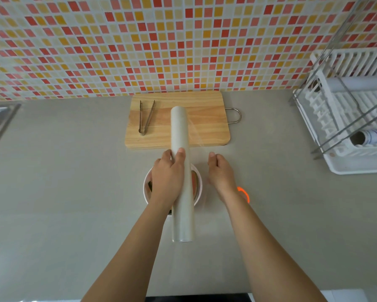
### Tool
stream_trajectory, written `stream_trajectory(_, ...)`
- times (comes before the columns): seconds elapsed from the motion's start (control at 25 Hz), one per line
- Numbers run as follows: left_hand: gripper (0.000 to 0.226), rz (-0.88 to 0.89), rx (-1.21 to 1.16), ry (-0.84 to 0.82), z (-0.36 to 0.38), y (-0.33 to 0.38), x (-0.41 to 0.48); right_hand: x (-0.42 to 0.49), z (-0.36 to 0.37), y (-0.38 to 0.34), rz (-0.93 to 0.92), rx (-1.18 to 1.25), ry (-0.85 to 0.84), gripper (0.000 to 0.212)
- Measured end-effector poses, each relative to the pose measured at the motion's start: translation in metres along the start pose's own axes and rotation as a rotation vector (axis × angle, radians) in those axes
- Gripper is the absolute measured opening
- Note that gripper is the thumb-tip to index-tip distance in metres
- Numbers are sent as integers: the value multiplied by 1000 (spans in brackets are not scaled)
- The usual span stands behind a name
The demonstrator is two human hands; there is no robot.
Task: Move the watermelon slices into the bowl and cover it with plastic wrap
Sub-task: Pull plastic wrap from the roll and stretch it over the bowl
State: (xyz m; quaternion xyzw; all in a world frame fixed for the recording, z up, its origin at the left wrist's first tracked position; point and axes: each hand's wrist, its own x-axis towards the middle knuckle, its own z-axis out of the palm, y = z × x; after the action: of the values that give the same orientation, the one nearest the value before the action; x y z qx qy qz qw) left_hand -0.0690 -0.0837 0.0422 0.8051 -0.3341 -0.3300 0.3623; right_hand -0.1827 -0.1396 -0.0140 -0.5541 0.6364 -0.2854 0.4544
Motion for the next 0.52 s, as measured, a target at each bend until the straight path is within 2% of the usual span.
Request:
stream_trajectory(0.08, 38, 8, 13, -4, 0, -1, -4, -6, 6, 6, 35, 33, 12, 37)
stream_trajectory(0.16, 36, 105, 82, 55, 2, -3, -10, -12, 9, 7, 80, 117, 34, 35)
stream_trajectory(0.32, 34, 254, 105, 159, 1, 0, -16, -15, 6, 0, 31, 145, 58, 38)
stream_trajectory(0.44, 38, 215, 72, 133, 0, 3, -11, -16, -5, -9, 239, 422, -99, 62)
stream_trajectory(0.52, 42, 176, 73, 91, 2, 5, -6, -22, -13, -13, 356, 479, -258, 81)
